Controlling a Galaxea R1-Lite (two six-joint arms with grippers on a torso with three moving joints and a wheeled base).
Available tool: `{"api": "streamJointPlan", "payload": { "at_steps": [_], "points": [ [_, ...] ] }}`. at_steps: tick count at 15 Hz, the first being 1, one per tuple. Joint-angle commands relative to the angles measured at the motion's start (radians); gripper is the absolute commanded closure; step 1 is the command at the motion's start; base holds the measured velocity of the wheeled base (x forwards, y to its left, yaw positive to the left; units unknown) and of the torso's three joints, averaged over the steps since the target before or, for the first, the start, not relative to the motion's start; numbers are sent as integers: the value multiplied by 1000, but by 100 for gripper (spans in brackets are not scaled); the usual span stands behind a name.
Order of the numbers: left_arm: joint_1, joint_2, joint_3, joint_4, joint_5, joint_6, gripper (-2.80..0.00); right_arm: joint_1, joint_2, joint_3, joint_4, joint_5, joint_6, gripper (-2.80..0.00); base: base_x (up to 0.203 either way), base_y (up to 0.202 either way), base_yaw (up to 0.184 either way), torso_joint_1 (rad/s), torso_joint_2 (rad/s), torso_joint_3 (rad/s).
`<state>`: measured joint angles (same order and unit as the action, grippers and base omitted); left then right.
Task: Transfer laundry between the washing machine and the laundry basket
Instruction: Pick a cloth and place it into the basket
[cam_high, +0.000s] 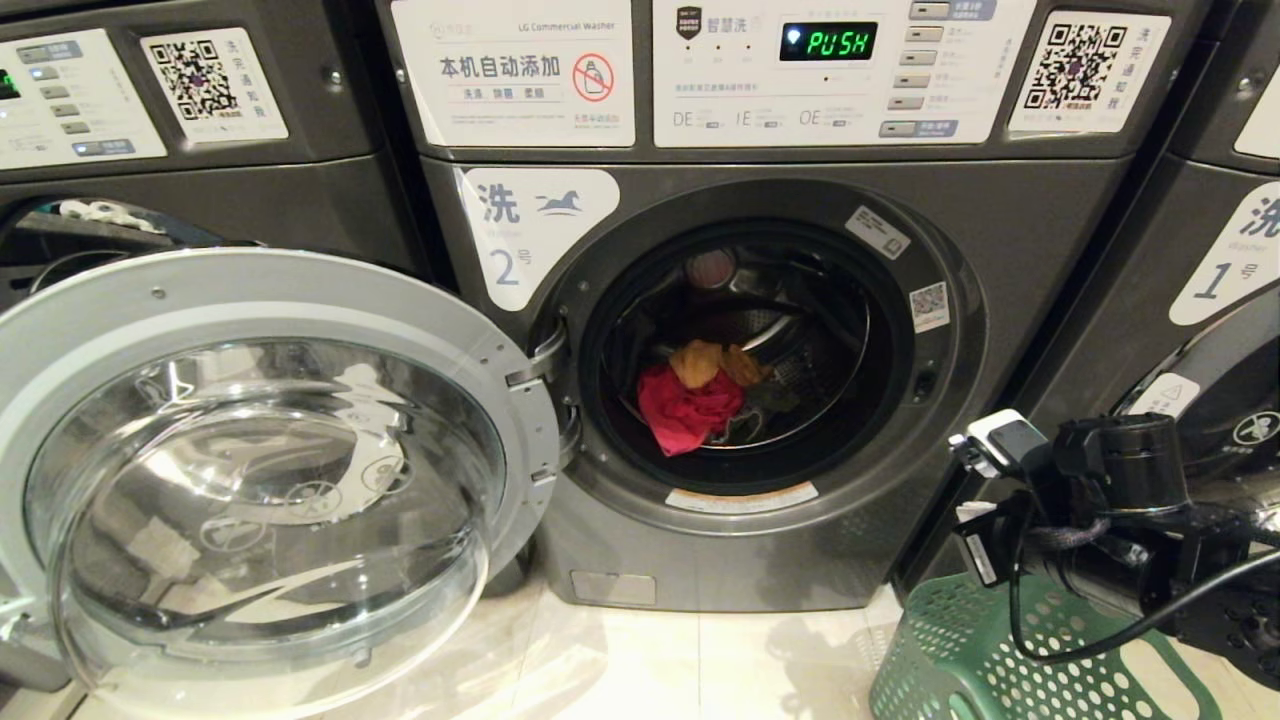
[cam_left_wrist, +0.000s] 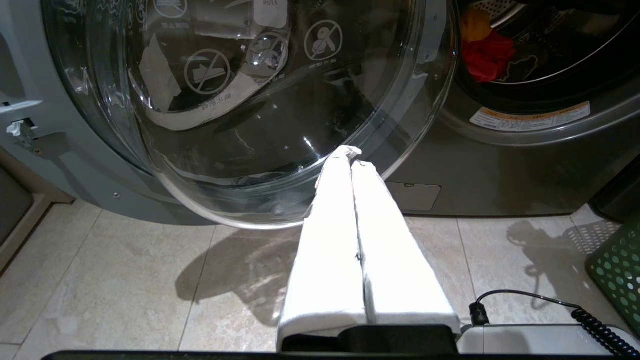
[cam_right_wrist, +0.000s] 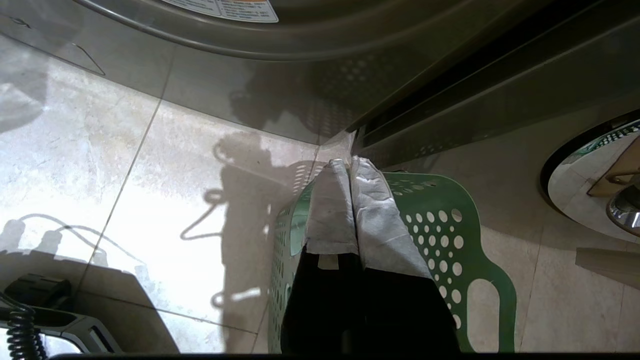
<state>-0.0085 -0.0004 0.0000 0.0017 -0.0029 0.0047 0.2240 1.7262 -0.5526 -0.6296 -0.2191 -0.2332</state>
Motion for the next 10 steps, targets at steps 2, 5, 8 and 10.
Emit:
{"api": "streamJointPlan", "payload": {
  "at_steps": [2,5,8,10],
  "points": [
    [-1,0,0,-2,0,-2,0,3,-14,-6,14,-2,-3,0,0,0,0,0,0,0],
    [-1,0,0,-2,0,-3,0,5,-10,-11,25,3,-3,0,0,0,0,0,0,0],
    [-1,0,0,-3,0,-2,0,5,-10,-13,25,4,-3,0,0,0,0,0,0,0],
    [-1,0,0,-3,0,0,0,8,-9,-20,24,4,-3,0,0,0,0,4,0,-13]
  ]
}}
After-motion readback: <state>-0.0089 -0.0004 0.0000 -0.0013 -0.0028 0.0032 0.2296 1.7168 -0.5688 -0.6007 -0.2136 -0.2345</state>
